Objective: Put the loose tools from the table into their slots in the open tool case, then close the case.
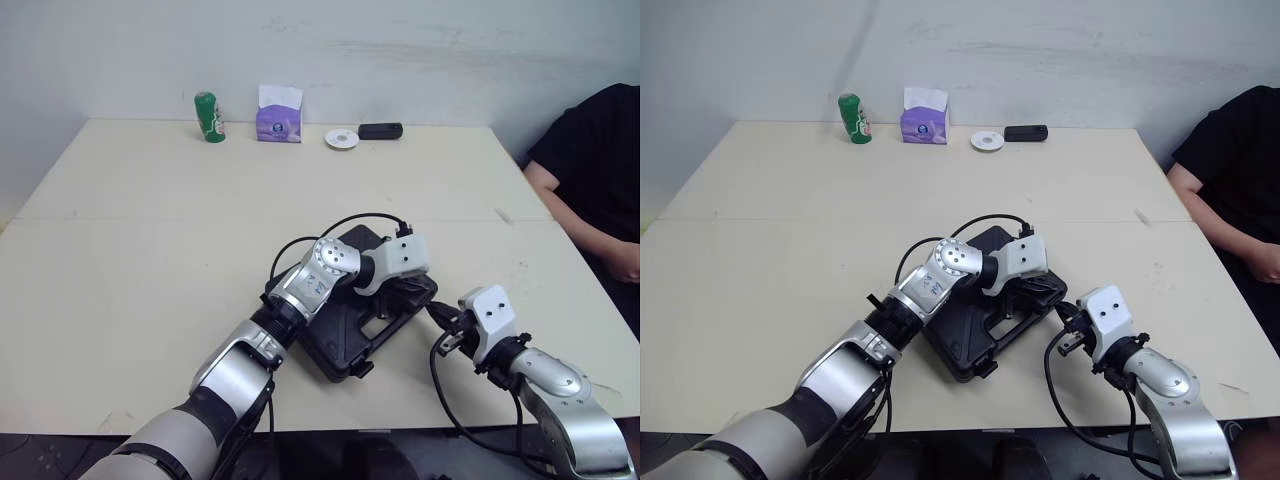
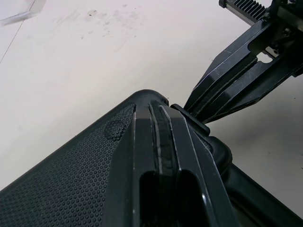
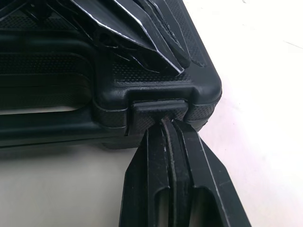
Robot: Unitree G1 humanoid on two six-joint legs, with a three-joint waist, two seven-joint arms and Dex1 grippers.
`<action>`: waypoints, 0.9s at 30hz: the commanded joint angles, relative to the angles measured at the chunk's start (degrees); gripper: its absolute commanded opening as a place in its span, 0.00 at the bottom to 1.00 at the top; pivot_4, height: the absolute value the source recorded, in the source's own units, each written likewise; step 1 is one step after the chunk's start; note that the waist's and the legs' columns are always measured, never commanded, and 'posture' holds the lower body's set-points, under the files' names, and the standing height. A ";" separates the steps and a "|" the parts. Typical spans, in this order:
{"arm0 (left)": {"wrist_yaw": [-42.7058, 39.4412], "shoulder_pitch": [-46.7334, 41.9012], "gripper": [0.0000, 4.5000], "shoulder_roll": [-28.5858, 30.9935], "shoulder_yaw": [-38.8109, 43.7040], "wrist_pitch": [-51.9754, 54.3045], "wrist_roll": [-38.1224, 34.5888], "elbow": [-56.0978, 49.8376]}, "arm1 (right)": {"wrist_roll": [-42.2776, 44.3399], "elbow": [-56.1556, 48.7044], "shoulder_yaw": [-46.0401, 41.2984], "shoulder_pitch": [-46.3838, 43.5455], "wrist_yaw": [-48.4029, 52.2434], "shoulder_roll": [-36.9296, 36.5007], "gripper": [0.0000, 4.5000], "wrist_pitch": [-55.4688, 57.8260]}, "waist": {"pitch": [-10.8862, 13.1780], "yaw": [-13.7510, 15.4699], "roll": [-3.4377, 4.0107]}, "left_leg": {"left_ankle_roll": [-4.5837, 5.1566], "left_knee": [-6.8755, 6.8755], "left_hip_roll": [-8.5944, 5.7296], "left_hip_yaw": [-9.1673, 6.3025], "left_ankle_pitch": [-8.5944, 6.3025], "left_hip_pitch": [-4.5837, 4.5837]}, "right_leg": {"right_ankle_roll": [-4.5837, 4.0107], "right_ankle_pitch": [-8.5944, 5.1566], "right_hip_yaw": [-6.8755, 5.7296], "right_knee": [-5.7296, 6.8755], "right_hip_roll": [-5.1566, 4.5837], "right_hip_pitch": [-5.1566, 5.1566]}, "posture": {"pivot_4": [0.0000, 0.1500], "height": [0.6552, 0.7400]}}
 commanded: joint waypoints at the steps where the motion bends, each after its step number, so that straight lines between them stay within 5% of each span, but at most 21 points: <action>1: -1.22 6.78 0.00 2.53 -6.93 5.98 6.29 8.80 | 1.32 -5.94 -0.03 0.01 0.58 -0.53 0.01 -1.65 | 0.00 0.04 -0.01 | -0.01 -0.03 0.00 0.00 0.01 0.00 | 0.00 0.00 0.00 -0.01 0.00 0.00 | 1.00 1.00; 6: -2.10 6.21 0.00 2.23 -0.98 6.19 0.25 -0.11 | 0.09 -6.99 -2.91 6.09 1.22 -2.23 0.01 -4.52 | 0.16 0.63 0.28 | -0.03 -0.19 -0.02 0.01 0.03 -0.04 | 0.07 0.03 -0.01 -0.11 0.00 -0.09 | 1.00 1.00; 8: -3.65 5.78 0.00 3.47 0.36 7.14 -1.47 -6.48 | -1.41 -6.65 -3.95 9.12 1.03 -2.69 0.01 -7.40 | 0.43 0.70 0.54 | -0.07 -0.21 -0.07 0.02 0.15 -0.25 | 1.00 0.55 -0.03 0.02 0.00 -0.67 | 1.00 1.00; 14: -8.99 5.95 0.00 4.71 6.47 2.87 -11.53 -22.26 | -2.24 -6.25 -5.39 15.22 1.65 -1.97 0.01 -14.25 | 1.71 1.16 1.28 | -0.46 -0.43 -0.19 0.11 0.85 -1.10 | 0.90 0.47 -0.14 0.33 0.15 -1.70 | 1.00 1.00; 27: -23.52 19.72 0.00 23.98 8.49 -1.73 -21.30 -43.97 | 2.26 -5.33 0.56 18.99 13.22 -3.71 0.01 -23.91 | 2.94 2.00 1.16 | -0.05 -0.05 -0.42 0.15 1.04 -1.33 | 1.00 0.70 0.09 0.87 0.02 -1.99 | 1.00 1.00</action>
